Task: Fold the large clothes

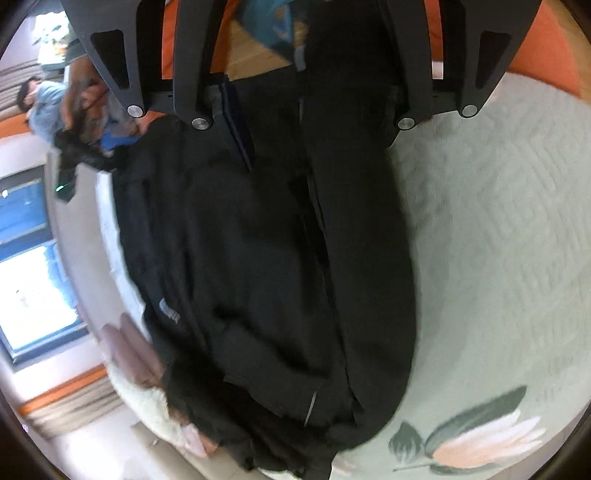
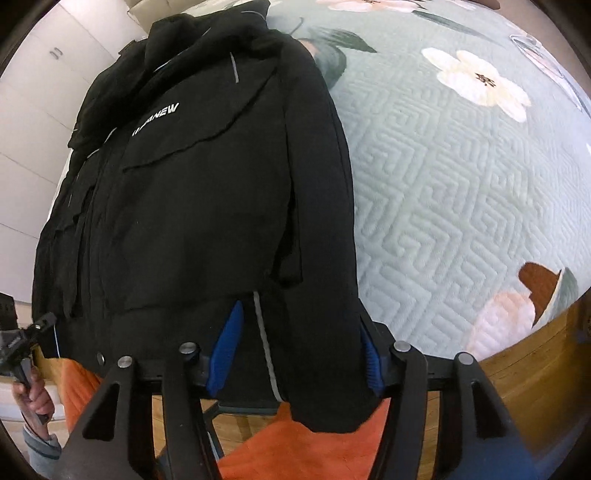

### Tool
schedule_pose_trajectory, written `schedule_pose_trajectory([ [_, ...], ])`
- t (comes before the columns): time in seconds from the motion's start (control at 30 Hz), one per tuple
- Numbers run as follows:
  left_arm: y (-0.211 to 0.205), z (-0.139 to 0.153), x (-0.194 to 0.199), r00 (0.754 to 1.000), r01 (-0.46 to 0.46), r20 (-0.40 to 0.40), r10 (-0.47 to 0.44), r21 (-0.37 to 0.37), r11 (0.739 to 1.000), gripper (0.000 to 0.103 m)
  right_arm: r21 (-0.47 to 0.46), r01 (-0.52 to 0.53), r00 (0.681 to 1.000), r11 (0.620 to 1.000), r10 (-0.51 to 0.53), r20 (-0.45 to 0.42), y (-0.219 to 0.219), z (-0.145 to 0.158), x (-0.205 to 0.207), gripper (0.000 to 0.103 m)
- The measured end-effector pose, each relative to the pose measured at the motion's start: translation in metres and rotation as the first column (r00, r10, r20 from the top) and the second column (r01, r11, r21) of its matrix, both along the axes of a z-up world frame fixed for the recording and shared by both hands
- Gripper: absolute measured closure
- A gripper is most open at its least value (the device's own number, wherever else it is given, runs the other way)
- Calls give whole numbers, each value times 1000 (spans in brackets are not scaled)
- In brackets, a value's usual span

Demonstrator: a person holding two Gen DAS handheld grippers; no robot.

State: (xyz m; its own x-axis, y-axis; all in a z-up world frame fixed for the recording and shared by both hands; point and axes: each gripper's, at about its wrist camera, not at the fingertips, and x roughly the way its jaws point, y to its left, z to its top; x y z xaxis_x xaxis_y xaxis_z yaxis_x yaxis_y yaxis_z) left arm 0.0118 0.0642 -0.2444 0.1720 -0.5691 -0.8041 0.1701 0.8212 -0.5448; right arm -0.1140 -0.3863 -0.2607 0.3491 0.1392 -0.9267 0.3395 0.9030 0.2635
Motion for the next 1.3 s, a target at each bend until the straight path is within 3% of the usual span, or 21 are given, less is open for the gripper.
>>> schedule_pose_trajectory([
  [0.1, 3, 4, 0, 999, -39, 23, 40, -52, 998, 51, 0, -14, 1000, 1000, 14, 2, 2, 4, -3, 41],
  [0.17, 5, 10, 1, 998, -48, 33, 50, -72, 996, 67, 6, -25, 1000, 1000, 25, 15, 2, 12, -8, 41],
  [0.27, 5, 14, 3, 997, -46, 54, 49, -63, 997, 80, 36, -29, 999, 999, 28, 44, -3, 20, -15, 41],
  [0.4, 12, 5, 5, 997, -63, 31, 67, -93, 994, 81, 15, -2, 999, 1000, 2, -40, -19, 2, -20, 41],
  [0.5, 17, 3, 6, 997, -70, 12, 71, -108, 992, 81, 86, 44, 998, 995, -41, -37, -30, -10, -15, 42],
  [0.57, 18, 9, 4, 996, -73, 34, 78, -122, 990, 84, 112, 42, 999, 993, -41, -14, -30, -1, -16, 80],
  [0.6, 18, 16, 2, 995, -72, 54, 81, -141, 987, 85, 176, 24, 999, 984, -31, 40, -29, 9, -19, 88],
  [0.73, 20, 56, 6, 985, -70, 137, 107, -249, 966, 87, 148, -20, 992, 989, 2, 123, -17, 48, -18, 88],
  [0.87, 9, 94, 22, 970, -38, 222, 96, -254, 967, 87, 143, -53, 979, 988, 23, 201, -12, 80, -9, 88],
  [1.03, -4, 121, 52, 954, -9, 285, 87, -263, 965, 87, 143, -62, 959, 988, 20, 283, -11, 110, 14, 88],
  [1.3, 2, 159, 109, 921, -35, 362, 145, -292, 956, 87, 232, -18, 921, 973, -74, 382, -49, 149, 54, 88],
])
